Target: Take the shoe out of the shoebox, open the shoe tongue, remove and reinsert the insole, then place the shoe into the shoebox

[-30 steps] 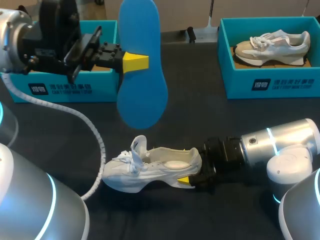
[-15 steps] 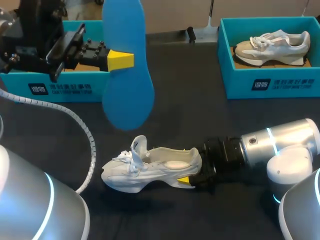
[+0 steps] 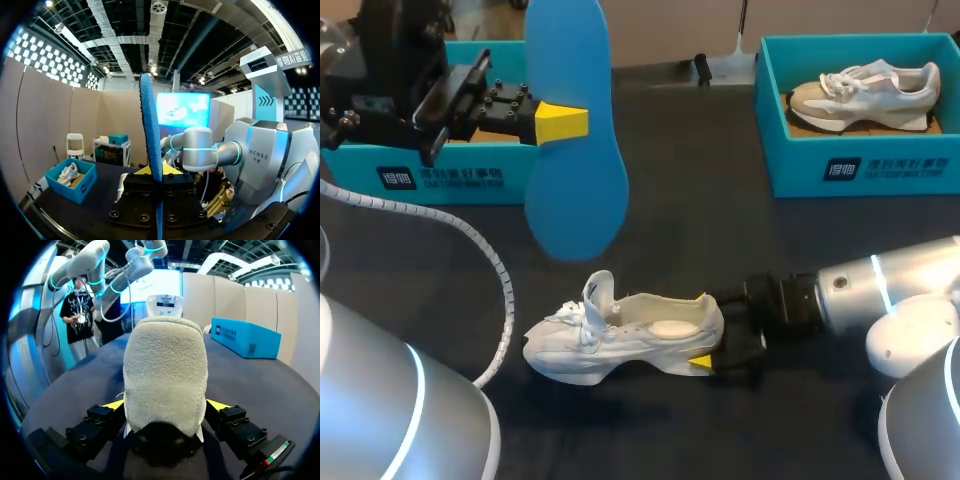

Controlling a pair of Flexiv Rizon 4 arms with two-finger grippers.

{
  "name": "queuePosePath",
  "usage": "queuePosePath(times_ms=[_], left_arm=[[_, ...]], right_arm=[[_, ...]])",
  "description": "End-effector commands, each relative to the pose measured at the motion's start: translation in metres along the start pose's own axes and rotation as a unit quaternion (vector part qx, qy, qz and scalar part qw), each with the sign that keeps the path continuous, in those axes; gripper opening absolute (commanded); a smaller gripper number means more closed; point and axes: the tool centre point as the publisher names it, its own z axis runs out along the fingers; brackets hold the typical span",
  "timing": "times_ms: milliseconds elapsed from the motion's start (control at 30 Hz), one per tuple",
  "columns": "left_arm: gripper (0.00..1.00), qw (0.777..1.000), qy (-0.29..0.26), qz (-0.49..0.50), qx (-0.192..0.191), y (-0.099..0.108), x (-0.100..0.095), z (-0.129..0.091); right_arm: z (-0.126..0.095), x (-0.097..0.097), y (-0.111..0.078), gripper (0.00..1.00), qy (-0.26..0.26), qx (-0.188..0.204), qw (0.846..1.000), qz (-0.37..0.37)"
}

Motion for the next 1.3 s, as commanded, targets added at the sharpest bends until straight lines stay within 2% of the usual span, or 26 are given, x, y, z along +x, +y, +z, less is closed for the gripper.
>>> queuePosePath(times_ms=[33,200,300,500,733,933,1000,1300], left_arm=[[0.00,1.000,0.001,0.000,-0.001,0.000,-0.001,0.001],[0.00,1.000,0.001,0.000,-0.001,0.000,-0.001,0.001],[0.00,1.000,0.001,0.000,-0.001,0.000,-0.001,0.001],[0.00,1.000,0.001,0.000,-0.001,0.000,-0.001,0.001],[0.00,1.000,0.001,0.000,-0.001,0.000,-0.001,0.001],[0.00,1.000,0.001,0.000,-0.001,0.000,-0.001,0.001],[0.00,1.000,0.001,0.000,-0.001,0.000,-0.001,0.001],[0.00,1.000,0.001,0.000,-0.001,0.000,-0.001,0.001]], right_arm=[[-0.022,-0.001,0.018,1.00,0.003,0.075,0.997,-0.006],[-0.036,-0.002,0.026,1.00,0.012,0.161,0.987,-0.011],[-0.044,0.000,0.031,1.00,0.018,0.228,0.973,-0.009],[-0.055,0.004,0.040,1.00,0.013,0.301,0.954,-0.012],[-0.064,0.007,0.054,1.00,-0.006,0.358,0.934,-0.013],[-0.062,0.010,0.068,1.00,0.000,0.422,0.906,-0.012],[-0.063,0.011,0.071,1.00,-0.001,0.455,0.891,-0.006],[-0.058,0.009,0.074,1.00,-0.006,0.490,0.872,-0.012]])
